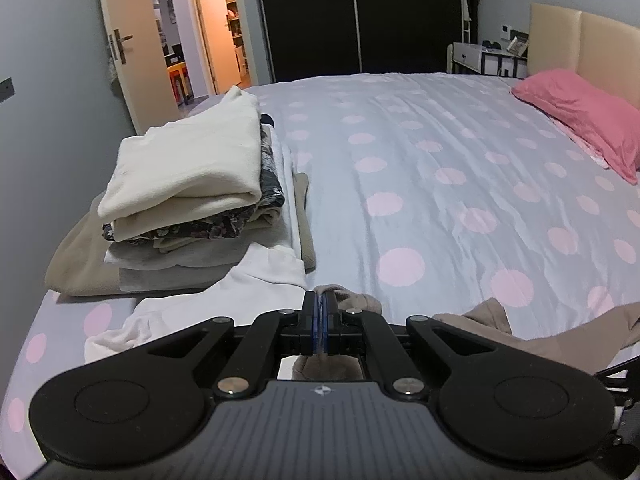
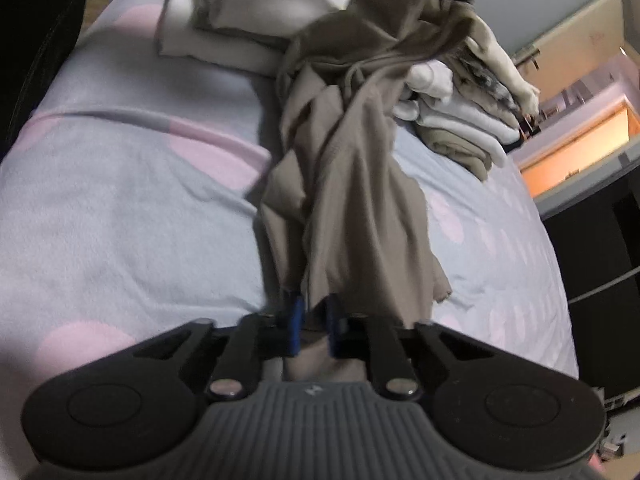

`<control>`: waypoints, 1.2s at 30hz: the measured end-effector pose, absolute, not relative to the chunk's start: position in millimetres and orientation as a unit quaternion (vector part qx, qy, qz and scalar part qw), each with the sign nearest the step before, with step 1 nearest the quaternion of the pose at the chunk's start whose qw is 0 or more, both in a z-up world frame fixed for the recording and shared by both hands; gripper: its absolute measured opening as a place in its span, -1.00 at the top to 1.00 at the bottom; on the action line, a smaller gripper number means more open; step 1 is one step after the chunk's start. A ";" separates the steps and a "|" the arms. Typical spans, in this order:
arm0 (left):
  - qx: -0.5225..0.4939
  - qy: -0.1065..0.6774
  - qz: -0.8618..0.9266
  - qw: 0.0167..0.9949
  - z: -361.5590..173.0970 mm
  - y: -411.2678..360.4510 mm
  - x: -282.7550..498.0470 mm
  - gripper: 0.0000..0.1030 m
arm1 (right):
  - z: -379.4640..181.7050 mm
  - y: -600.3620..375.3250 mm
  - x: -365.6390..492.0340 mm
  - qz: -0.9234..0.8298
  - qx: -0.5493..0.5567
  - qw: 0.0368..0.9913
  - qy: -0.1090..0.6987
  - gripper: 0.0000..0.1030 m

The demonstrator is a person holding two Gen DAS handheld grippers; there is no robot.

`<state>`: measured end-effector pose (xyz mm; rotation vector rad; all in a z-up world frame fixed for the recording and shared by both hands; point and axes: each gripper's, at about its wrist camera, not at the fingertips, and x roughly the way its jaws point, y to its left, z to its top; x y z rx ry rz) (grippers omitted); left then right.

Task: Fold clothes
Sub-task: 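Raise the grey-brown shirt high with both tools and swing it over the bed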

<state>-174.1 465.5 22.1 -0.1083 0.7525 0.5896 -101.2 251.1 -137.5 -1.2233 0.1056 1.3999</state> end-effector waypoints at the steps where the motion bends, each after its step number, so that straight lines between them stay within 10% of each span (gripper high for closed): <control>1: -0.052 0.360 0.284 0.887 22.9 465.1 -174.5 0.99 | -132.1 249.1 -98.7 0.602 -0.519 0.605 0.049 0.94; 22: -0.019 0.228 0.154 0.961 89.7 361.8 -178.5 0.99 | 87.0 97.1 -8.2 0.331 -0.333 0.883 0.001 0.96; 36: 0.012 -0.033 0.175 0.984 283.7 296.0 -258.8 1.00 | 203.0 6.9 -57.0 0.288 -0.196 0.931 -0.104 0.96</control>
